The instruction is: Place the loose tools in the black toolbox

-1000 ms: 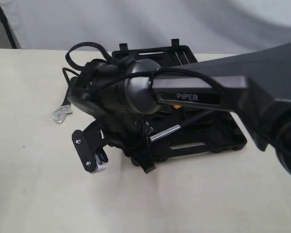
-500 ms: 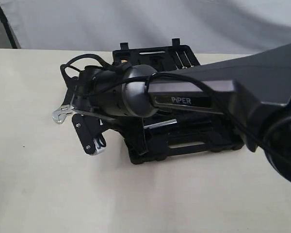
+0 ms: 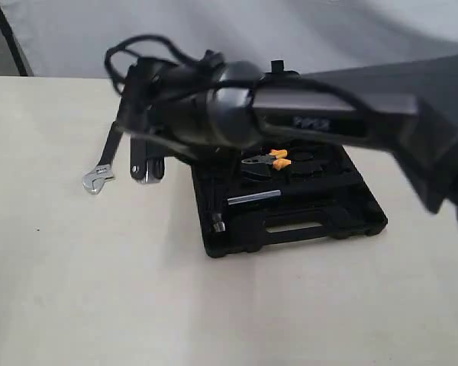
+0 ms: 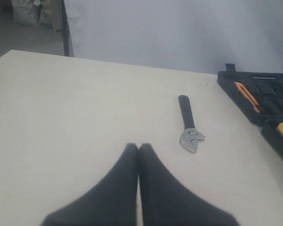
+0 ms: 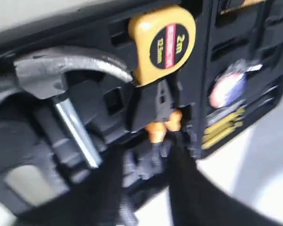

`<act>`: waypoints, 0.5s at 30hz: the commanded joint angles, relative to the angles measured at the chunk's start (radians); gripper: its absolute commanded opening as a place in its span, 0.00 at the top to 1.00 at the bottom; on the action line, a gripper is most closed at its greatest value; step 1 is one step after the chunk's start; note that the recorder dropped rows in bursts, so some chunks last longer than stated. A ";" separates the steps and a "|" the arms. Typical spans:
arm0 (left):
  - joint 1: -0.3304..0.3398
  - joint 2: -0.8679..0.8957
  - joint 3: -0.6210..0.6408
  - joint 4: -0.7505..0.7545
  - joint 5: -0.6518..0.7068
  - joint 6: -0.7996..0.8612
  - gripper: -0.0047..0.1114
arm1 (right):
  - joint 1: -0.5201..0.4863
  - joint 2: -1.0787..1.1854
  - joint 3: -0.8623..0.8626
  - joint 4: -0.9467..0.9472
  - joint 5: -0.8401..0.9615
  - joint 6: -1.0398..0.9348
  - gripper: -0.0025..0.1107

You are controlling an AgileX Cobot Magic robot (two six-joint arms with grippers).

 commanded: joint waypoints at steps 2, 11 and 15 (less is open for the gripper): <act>0.003 -0.008 0.009 -0.014 -0.017 -0.010 0.95 | -0.194 -0.080 -0.005 0.385 0.003 0.004 0.98; 0.003 -0.008 0.009 -0.014 -0.017 -0.010 0.95 | -0.386 -0.051 0.154 0.814 -0.172 -0.097 0.98; 0.003 -0.008 0.009 -0.014 -0.017 -0.010 0.95 | -0.359 0.010 0.199 0.884 -0.197 -0.218 0.98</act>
